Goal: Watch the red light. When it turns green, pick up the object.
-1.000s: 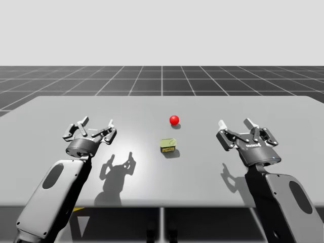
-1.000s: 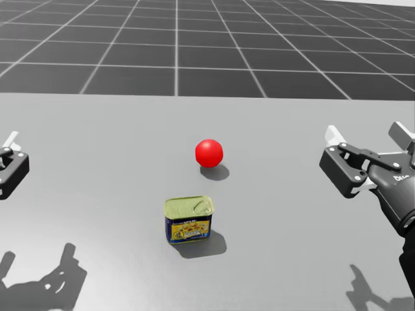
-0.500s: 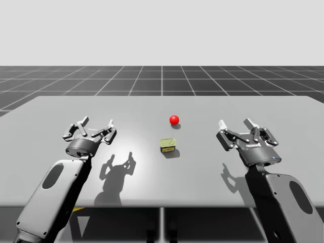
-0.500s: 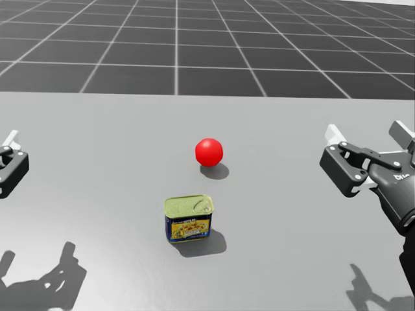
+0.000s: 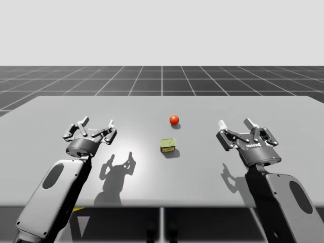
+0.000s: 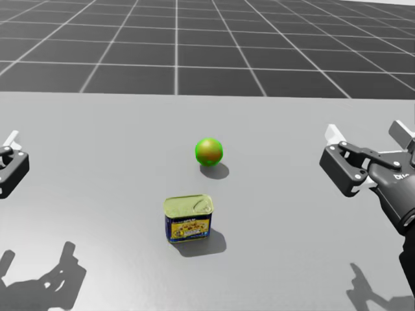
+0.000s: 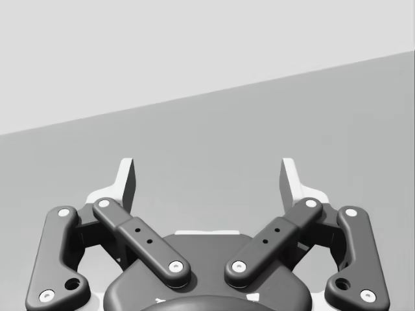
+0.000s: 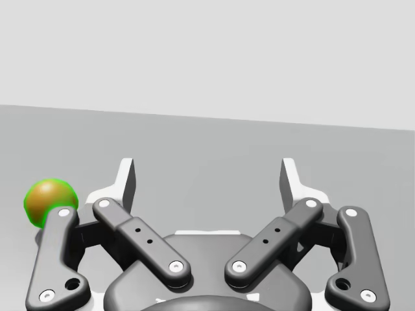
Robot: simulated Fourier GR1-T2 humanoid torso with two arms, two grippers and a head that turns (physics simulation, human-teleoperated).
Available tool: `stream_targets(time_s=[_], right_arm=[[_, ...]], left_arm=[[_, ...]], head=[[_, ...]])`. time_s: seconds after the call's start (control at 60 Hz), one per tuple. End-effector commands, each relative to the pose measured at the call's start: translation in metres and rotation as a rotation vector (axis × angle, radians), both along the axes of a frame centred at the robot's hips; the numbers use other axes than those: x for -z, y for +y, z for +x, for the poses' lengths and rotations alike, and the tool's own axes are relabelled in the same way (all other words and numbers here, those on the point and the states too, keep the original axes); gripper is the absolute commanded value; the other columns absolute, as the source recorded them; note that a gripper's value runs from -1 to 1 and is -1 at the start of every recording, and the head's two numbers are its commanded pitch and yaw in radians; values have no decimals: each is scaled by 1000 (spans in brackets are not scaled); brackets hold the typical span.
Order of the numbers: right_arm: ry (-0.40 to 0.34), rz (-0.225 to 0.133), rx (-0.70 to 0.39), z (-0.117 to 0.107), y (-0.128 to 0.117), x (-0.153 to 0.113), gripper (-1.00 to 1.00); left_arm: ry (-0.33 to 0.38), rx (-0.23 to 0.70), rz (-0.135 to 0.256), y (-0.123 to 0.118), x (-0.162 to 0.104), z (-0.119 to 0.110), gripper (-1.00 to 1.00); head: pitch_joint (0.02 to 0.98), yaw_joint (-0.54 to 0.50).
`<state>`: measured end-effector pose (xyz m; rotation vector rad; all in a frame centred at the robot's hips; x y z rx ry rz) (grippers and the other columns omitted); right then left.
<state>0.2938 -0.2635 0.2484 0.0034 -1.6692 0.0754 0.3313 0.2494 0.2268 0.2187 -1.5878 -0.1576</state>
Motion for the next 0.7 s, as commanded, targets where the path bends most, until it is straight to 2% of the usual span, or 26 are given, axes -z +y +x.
stream_targets(time_s=[0.017,0.467,0.567,0.633,0.7], right_arm=[[0,0,-1,0,0,0,-1000],[2,-4,-4,0,2,0,-1000],[14,12,-11,0,3,1,-1000],[28,39,-19,-3,8,2,-1000],[36,50,-32,-9,16,3,-1000]], left_arm=[[4,3,2,0,1,0,-1000],[7,7,6,-1,0,1,-1000],[8,8,5,-1,0,0,-1000],[9,9,4,-2,0,0,-1000],[10,9,3,-2,0,0,-1000]], head=[[639,-102],[789,-56],[801,-55],[805,-51],[804,-48]])
